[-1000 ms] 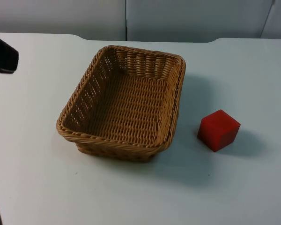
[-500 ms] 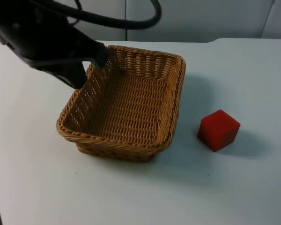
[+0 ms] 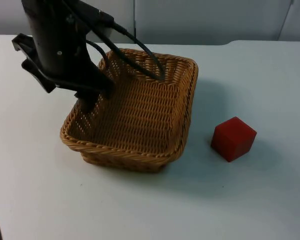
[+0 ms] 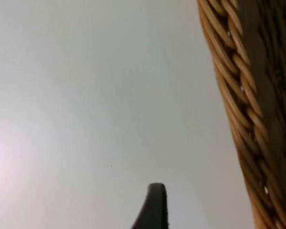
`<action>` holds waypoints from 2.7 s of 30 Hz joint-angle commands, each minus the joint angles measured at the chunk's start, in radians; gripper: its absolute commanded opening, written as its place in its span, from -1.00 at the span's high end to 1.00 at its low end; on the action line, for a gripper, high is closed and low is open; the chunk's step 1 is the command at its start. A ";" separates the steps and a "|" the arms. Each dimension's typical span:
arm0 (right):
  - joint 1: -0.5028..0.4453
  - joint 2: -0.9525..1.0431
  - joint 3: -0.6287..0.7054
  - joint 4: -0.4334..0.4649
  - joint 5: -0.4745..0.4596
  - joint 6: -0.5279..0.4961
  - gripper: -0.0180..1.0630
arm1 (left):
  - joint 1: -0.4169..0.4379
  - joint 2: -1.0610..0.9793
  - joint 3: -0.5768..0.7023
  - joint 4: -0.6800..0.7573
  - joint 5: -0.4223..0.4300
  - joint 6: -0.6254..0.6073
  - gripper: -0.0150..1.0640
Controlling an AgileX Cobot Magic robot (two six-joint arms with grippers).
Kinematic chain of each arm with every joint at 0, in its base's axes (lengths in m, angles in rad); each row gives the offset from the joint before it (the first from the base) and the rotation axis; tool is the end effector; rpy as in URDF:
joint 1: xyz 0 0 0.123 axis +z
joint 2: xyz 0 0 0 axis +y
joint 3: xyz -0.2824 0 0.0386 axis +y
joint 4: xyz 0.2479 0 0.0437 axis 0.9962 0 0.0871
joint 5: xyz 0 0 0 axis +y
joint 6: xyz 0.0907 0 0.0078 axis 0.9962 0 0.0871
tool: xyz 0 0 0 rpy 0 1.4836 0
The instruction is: Pick up the basket with the left hand and place the cube into the basket with the right hand.
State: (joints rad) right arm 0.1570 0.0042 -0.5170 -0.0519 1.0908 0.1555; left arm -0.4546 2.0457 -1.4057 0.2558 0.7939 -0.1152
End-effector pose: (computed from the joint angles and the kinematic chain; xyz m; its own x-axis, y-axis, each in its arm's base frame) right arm -0.0067 -0.0053 0.2796 -0.4763 0.0572 -0.8774 -0.0541 0.9941 0.0942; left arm 0.3752 -0.1651 0.1565 -0.8447 0.4852 -0.2262 0.4501 0.8724 0.1906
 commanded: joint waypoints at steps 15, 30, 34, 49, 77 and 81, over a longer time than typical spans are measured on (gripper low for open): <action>0.003 -0.004 0.005 0.004 -0.011 0.001 0.97 | 0.060 0.143 -0.012 -0.256 -0.155 0.167 0.97; 0.003 -0.004 0.005 0.004 -0.011 0.001 0.97 | 0.233 -0.122 -0.012 -0.851 -0.010 0.495 0.97; 0.003 -0.004 0.005 0.004 -0.011 0.001 0.97 | 0.269 -0.184 -0.012 -0.851 0.027 0.493 0.97; 0.003 -0.004 0.005 0.002 -0.013 0.001 0.97 | 0.296 -0.214 -0.012 -0.854 0.099 0.478 0.97; 0.003 1.371 -0.595 0.283 -0.122 -0.226 0.62 | 0.296 -0.214 -0.012 -0.852 0.091 0.478 0.97; 0.003 1.514 -0.635 0.426 -0.147 -0.246 0.19 | 0.296 -0.214 -0.012 -0.852 0.091 0.478 0.97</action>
State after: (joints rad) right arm 0.1570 1.4987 -1.1398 0.3327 0.9494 -0.0813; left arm -0.1573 1.8453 -1.4165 -0.5651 0.8962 0.3666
